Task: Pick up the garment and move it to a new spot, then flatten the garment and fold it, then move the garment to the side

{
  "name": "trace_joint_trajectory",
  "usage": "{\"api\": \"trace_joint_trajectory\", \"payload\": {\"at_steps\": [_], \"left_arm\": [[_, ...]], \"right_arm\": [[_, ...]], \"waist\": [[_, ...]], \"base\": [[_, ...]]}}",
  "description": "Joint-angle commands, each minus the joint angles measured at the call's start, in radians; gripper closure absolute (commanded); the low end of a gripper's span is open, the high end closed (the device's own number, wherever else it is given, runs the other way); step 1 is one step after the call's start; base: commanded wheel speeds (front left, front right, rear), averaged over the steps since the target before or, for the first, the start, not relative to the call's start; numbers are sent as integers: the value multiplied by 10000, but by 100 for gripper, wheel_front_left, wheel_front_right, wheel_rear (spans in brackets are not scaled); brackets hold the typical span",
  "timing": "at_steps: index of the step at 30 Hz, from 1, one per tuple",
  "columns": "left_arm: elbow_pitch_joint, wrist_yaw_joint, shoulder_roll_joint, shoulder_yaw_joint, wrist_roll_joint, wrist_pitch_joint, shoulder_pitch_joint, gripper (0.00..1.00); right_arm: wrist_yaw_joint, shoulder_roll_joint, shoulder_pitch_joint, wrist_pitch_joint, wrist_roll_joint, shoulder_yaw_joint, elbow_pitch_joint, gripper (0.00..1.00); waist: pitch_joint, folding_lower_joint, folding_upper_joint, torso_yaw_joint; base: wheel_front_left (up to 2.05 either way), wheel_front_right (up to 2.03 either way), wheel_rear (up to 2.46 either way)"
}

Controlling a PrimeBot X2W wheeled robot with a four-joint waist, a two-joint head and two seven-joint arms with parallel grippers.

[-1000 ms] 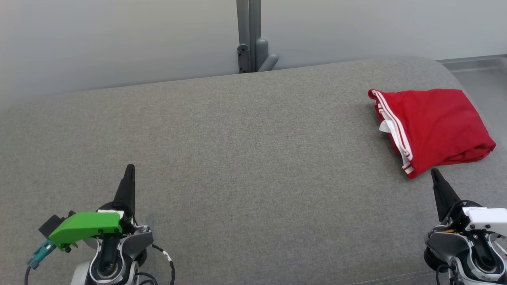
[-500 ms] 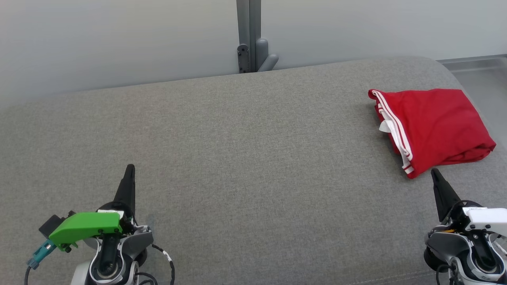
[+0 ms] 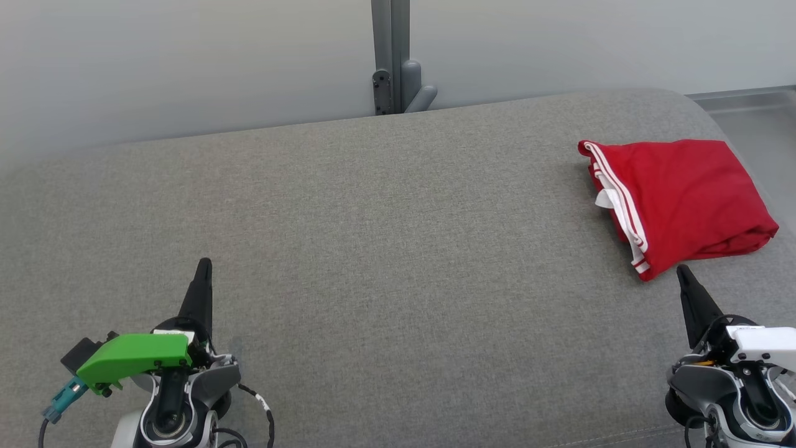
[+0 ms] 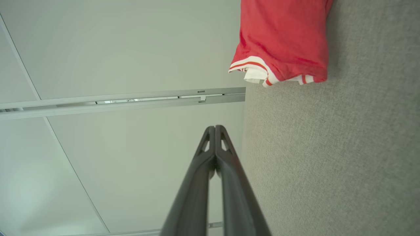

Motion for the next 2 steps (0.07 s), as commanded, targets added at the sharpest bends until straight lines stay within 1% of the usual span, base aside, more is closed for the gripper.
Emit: {"api": "trace_joint_trajectory", "payload": {"at_steps": [1,2], "left_arm": [[4,-56,51,23,-54,0,-122,100],[4,-56,51,23,-54,0,-122,100]], "right_arm": [[4,-17,-107,41,-27,-32,13,100],[4,-18,-108,44,-28,-34,13,100]], "waist": [[0,0,0,0],[0,0,0,0]], "base": [[0,0,0],[0,0,0]]}}
